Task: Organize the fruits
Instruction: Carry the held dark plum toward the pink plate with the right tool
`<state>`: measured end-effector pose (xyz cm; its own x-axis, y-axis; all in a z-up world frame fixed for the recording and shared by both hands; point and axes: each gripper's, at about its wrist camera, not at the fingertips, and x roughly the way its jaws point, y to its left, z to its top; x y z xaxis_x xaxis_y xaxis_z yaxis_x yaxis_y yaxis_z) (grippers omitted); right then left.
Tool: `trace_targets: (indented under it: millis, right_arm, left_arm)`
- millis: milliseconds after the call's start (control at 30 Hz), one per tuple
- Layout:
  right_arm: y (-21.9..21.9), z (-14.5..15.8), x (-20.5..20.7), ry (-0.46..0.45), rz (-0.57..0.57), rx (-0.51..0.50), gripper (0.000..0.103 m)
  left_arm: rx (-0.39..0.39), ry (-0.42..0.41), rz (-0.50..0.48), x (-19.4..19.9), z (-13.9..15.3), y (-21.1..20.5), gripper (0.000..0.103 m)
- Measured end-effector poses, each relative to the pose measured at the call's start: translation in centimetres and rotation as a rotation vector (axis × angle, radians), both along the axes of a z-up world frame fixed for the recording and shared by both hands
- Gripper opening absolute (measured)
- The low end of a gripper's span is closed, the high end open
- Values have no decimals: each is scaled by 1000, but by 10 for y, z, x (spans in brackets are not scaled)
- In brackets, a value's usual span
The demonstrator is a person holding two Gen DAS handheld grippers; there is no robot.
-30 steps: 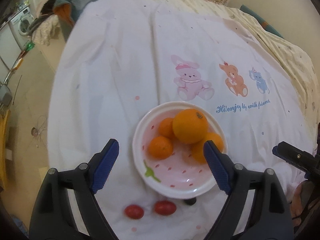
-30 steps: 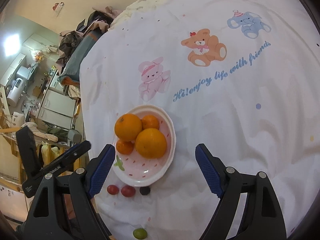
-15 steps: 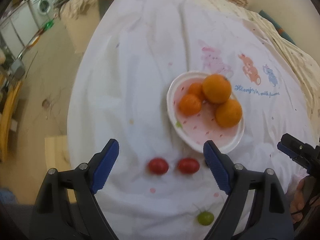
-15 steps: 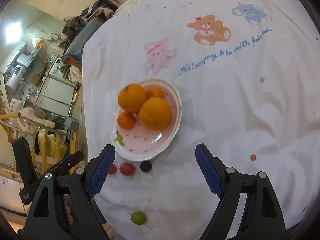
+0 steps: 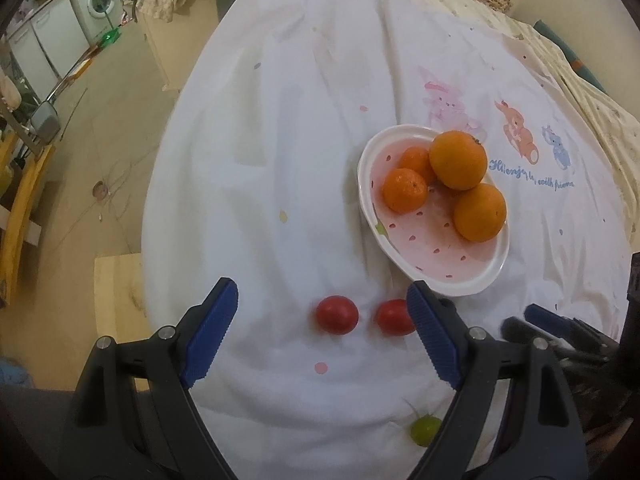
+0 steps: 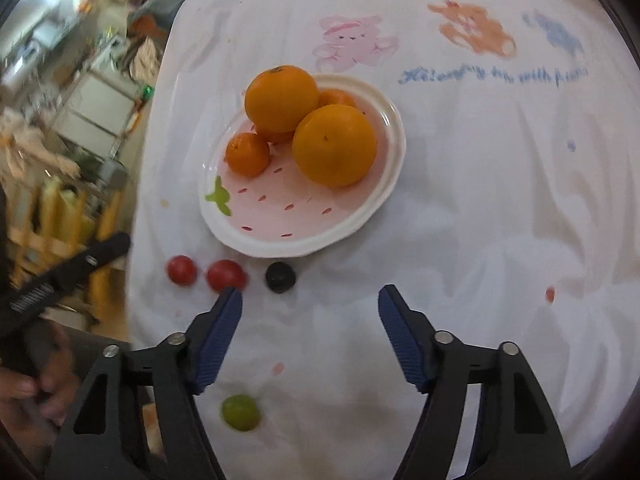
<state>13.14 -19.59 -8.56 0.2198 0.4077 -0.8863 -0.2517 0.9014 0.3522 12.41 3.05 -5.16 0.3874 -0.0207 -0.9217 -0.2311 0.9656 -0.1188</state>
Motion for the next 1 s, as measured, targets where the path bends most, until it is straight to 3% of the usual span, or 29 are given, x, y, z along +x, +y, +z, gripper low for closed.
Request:
trace_targets:
  millis: [67,133,267,500,767,1000]
  right_arm:
    - [11,-8,-1,-4,44,-42,59]
    - [22,-15,-2,-8,88,-77,54]
    - [44,-23,-4,-34,168,-130,49]
    - [68,-38,4,-34,200,-185,36]
    - [64,-46,7,-35,187,-225,24]
    - [51,-36,4,8,191,-209,24]
  left_arm:
    - [14,-11,8,1,3,1,84]
    - [-3,-26,8,0,7,2,84]
    - [-17,-24,13,0,9,5,84]
    - [-48,-29,49,0,13,16,84]
    - [-53,-8,68,-1,10,21,84]
    - [-39,-9,57,1,10,19,84]
